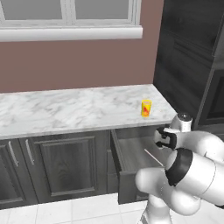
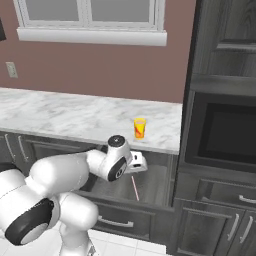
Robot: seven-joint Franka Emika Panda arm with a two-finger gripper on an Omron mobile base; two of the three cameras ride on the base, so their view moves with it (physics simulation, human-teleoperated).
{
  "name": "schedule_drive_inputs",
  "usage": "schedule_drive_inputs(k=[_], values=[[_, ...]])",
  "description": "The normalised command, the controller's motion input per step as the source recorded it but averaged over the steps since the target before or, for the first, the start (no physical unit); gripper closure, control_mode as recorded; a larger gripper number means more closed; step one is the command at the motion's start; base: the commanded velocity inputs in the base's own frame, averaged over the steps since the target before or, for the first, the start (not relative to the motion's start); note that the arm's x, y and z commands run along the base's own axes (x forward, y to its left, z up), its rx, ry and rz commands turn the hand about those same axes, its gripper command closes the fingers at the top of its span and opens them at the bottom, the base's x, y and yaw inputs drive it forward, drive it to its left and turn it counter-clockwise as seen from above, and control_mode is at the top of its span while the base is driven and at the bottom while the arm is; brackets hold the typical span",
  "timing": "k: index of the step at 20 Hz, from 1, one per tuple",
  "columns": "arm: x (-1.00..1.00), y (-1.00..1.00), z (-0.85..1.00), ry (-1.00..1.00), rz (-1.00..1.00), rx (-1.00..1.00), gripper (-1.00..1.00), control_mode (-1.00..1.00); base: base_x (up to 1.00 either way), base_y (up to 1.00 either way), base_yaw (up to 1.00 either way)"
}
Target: Pick up the straw from the left drawer and put it inside the smoothie cup.
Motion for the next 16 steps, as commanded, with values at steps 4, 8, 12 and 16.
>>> schedule_drive_inputs(k=[4,8,12,16], values=[[0.32,0.00,0.04,0.01,0.00,0.00,-1.00,-1.00,0.00,0.00,0.00],[0.36,0.04,-0.01,0.07,0.00,0.00,-1.00,-1.00,0.00,0.00,0.00],[0.39,0.01,-0.16,0.10,-0.02,0.05,-1.00,-1.00,0.00,0.00,0.00],[0.30,0.00,-0.26,0.12,-0.06,0.08,-1.00,-1.00,0.00,0.00,0.00]])
